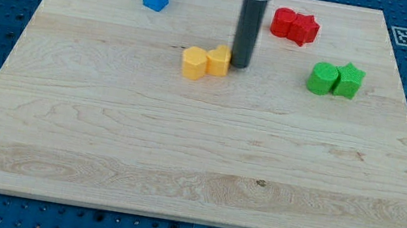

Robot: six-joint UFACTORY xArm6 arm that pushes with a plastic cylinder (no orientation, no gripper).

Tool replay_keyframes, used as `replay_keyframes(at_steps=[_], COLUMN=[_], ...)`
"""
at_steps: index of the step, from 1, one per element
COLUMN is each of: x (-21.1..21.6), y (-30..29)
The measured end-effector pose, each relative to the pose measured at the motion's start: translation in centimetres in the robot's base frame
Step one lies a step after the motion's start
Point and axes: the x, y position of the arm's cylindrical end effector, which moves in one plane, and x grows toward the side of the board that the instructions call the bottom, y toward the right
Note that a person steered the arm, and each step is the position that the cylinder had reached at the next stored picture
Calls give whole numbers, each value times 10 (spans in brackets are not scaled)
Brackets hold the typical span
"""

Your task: Move your arm to the top center

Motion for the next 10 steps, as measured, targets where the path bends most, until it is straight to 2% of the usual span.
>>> replay_keyframes(at_steps=[1,2,3,5,10], x=[0,-14,-52,-34,-33], y=[-33,-37,-15,-10,-10])
